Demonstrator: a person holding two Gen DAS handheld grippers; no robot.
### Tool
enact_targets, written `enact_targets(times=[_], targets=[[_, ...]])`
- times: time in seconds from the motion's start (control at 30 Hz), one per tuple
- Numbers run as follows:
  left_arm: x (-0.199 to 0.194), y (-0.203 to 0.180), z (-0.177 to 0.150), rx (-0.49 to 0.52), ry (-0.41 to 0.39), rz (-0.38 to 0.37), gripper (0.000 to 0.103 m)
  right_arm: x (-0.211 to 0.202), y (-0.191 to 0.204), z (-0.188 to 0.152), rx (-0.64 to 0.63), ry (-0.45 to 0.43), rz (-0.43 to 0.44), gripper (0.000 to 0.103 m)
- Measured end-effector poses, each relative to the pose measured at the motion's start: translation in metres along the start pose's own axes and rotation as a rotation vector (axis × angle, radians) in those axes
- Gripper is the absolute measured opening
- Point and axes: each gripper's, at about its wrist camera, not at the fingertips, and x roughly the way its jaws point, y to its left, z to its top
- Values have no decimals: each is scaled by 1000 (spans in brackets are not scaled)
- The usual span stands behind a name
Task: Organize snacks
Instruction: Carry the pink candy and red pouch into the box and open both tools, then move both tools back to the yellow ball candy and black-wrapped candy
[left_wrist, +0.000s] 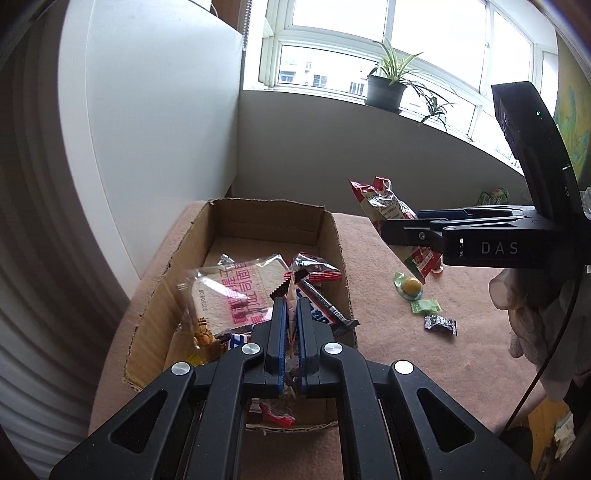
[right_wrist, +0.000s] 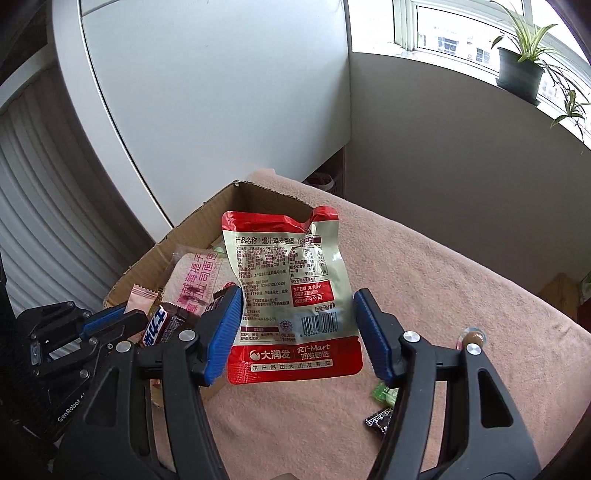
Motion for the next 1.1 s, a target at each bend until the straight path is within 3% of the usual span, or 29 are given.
enact_targets(times=[0.23,0.47,0.57,0.77,0.83,1.1], targets=[[4,11,2,11,-6,51,4,25,22,18,10,6,27,65],[4,14,2,15,-5,68,6,30,31,29,24,-19,34,78],[5,15,3,13,-6,71,18,28,30,31,35,-37,24,87],[2,13,3,15,-22,85,48,20,21,29,43,-46,1,88],[2,12,3,19,-23,90,53,16,16,26,46,-49,-6,89],[-4,3,1,9,-33,74,53,-18,-16,4,31,-74,-61,91]])
